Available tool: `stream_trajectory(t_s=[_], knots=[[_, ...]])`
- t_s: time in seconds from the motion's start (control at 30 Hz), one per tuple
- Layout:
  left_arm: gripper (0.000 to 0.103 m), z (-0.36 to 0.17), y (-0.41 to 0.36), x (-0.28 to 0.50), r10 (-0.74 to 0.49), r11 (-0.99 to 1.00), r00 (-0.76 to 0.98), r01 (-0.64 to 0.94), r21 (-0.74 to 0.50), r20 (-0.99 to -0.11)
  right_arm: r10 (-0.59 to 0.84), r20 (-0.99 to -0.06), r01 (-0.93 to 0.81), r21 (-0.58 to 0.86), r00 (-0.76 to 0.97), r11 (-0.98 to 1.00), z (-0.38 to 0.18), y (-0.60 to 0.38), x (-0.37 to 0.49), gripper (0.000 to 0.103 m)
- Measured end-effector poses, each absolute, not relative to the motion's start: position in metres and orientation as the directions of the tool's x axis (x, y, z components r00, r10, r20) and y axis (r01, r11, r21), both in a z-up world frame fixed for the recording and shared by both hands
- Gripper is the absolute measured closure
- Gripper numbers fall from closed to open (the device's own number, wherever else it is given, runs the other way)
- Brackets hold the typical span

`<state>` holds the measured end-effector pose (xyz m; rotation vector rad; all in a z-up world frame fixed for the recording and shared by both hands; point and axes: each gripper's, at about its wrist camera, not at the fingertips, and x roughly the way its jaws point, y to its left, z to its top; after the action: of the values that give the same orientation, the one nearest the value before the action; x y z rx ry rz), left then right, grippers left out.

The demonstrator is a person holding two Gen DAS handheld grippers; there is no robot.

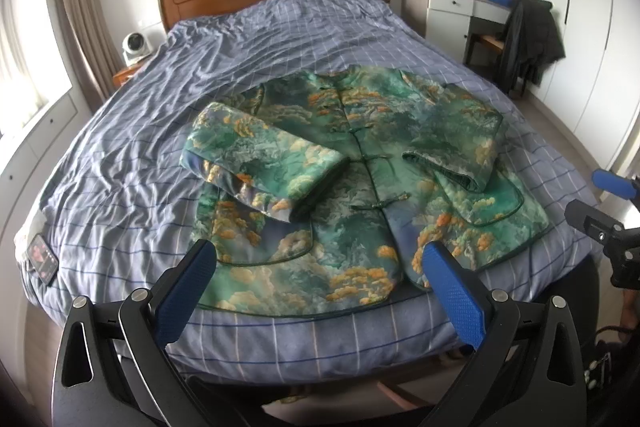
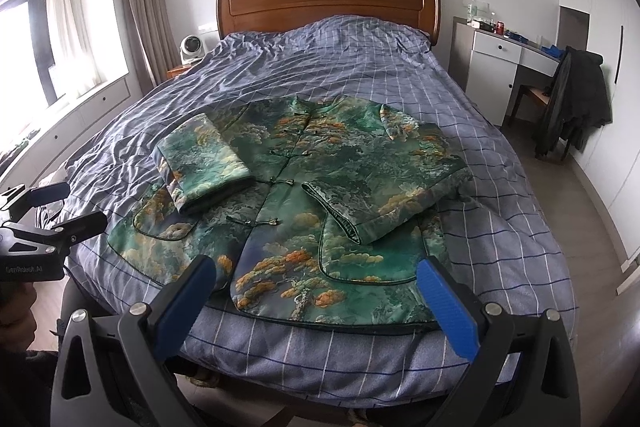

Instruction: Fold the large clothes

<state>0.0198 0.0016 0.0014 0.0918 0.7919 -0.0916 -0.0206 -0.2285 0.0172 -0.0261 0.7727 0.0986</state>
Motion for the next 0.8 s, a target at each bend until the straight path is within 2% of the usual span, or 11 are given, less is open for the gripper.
stream_trajectory(t_s=[0.8], knots=[[0.000, 0.0008, 0.0022, 0.0190, -0.046, 0.992, 0.703, 0.116, 0.051, -0.709, 0.093, -0.705, -0.108, 0.024, 0.703, 0.994, 0.0153, -0.2286, -0.0199, 0.001]])
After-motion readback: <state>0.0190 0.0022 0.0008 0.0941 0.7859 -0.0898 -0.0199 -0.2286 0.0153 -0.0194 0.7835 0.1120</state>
